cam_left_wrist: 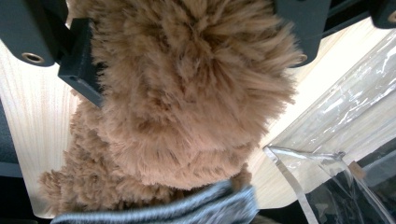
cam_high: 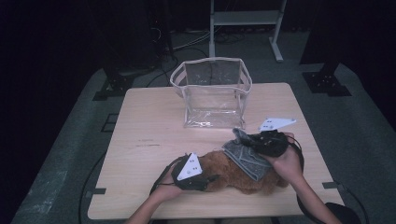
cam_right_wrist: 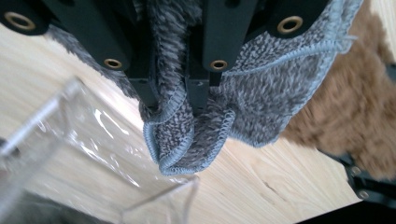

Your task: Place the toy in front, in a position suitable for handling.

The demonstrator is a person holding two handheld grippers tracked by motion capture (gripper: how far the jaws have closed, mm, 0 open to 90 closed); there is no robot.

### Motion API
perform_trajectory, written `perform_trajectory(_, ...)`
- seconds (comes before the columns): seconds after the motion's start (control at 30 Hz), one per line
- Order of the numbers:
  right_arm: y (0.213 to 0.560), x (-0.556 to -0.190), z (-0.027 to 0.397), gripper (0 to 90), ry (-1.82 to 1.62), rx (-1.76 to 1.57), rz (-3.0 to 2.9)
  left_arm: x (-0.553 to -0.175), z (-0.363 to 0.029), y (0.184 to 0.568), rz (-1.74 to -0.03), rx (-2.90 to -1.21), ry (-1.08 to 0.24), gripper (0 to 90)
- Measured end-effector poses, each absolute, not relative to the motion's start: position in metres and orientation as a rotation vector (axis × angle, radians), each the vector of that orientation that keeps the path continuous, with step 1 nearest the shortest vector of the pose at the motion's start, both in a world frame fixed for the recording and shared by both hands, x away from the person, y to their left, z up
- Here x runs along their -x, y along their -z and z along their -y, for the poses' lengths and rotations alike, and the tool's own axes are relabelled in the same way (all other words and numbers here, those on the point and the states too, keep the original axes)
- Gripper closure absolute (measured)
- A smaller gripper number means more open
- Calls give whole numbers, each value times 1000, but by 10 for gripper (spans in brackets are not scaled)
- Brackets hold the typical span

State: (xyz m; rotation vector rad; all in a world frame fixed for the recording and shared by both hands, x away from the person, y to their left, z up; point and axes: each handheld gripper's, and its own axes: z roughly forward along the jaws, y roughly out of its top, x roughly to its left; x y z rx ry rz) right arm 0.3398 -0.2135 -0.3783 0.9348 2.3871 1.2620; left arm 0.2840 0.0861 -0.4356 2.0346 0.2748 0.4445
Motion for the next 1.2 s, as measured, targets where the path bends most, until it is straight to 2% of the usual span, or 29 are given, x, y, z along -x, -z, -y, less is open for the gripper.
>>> perform_trajectory(0.27,377,-326,238,780,-1321,-981,-2399,-281,-86,436,-260,-2035,-458,353)
perform_trajectory(0.5,383,-333,233,782,-1473,-1037,-2473,-280,-87,437,-228,-2034,-451,351)
perform_trajectory(0.57,385,-331,224,783,-1456,-1002,-2507,-280,-89,436,-234,-2040,-430,307)
perform_trajectory(0.73,385,-312,216,784,-1430,-891,-2546,-283,-93,431,-290,-2051,-311,87)
perform_trajectory(0.83,386,-299,213,784,-1426,-801,-2564,-280,-94,431,-286,-2069,-253,66)
perform_trajectory(0.87,386,-295,212,784,-1421,-769,-2564,-278,-94,431,-269,-2075,-265,96)
perform_trajectory(1.0,382,-290,214,782,-1423,-749,-2556,-269,-93,432,-221,-2076,-404,361)
perform_trajectory(1.07,376,-295,217,781,-1419,-779,-2525,-270,-90,431,-228,-2072,-451,413)
perform_trajectory(1.2,365,-314,223,782,-1460,-850,-2461,-272,-86,433,-241,-2052,-552,444)
